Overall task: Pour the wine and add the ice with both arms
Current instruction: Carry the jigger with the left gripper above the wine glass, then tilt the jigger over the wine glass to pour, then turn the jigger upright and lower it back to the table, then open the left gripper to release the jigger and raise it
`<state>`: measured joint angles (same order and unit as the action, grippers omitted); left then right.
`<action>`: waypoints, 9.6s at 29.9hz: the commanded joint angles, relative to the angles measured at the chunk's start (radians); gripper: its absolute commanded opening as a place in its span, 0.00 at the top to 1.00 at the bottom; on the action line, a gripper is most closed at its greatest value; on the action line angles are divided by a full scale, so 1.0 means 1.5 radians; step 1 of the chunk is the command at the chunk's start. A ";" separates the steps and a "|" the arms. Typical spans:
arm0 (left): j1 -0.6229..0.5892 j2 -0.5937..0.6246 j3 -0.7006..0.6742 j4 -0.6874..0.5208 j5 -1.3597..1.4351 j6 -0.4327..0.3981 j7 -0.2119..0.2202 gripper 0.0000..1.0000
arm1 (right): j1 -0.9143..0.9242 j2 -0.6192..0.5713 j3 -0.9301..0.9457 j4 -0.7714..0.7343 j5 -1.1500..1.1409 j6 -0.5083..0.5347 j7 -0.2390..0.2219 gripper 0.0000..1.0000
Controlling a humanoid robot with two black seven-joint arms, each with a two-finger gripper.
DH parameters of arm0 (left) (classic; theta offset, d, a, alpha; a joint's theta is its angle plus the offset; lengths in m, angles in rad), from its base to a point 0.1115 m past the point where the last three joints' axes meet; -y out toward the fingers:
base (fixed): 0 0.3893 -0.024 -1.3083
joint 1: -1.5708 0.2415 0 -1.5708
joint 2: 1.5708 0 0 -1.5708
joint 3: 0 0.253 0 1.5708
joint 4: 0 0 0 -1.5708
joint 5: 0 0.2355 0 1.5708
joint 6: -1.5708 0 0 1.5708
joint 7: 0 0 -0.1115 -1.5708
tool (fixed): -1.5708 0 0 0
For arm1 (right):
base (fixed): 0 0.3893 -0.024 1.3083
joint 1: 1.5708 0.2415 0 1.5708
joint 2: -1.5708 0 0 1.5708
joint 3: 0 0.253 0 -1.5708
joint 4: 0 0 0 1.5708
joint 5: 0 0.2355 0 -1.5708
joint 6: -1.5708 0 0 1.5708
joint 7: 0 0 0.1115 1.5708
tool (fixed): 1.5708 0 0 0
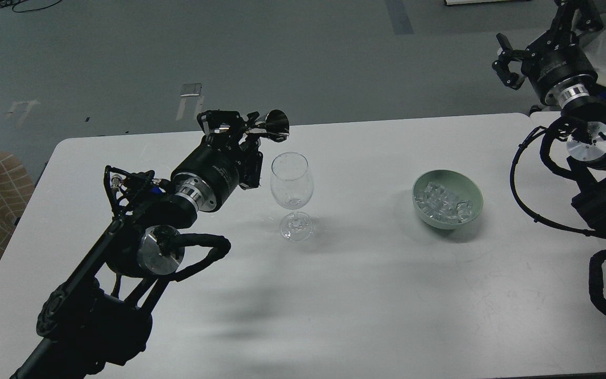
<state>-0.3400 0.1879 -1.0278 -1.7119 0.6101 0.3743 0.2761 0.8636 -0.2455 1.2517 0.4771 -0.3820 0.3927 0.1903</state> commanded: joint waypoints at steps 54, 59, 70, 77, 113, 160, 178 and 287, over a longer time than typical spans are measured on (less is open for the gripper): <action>0.004 -0.001 0.007 0.006 0.251 -0.016 -0.006 1.00 | 0.000 -0.001 0.000 0.000 0.000 0.000 0.001 0.00; 0.005 -0.001 0.019 0.006 0.277 -0.027 -0.007 1.00 | 0.000 0.000 0.001 0.000 0.000 0.000 0.001 0.00; -0.001 -0.007 0.060 0.008 0.328 -0.027 -0.010 1.00 | -0.001 -0.001 0.001 0.000 0.000 0.000 0.001 0.00; -0.001 0.003 0.061 0.012 0.335 -0.027 -0.011 1.00 | -0.001 -0.001 0.002 0.000 0.000 0.000 0.001 0.00; -0.002 0.012 0.097 0.014 0.541 -0.027 -0.046 1.00 | -0.005 -0.003 0.001 0.000 0.000 0.000 0.001 0.00; 0.049 0.004 -0.280 0.040 -0.260 -0.007 -0.023 1.00 | -0.015 -0.005 0.003 0.002 0.000 0.000 0.001 0.00; 0.082 -0.016 -0.379 0.338 -0.425 -0.268 -0.033 1.00 | -0.036 -0.006 0.002 0.002 -0.001 0.000 0.001 0.00; -0.159 0.139 -0.227 0.476 -0.343 -0.326 -0.100 0.02 | 0.003 -0.198 -0.275 0.238 -0.378 -0.001 0.000 0.00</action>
<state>-0.5741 0.4042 -1.3641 -0.9964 0.1017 -0.1376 0.1326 0.8538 -0.5106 0.8564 0.8145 -0.7730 0.3903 0.1904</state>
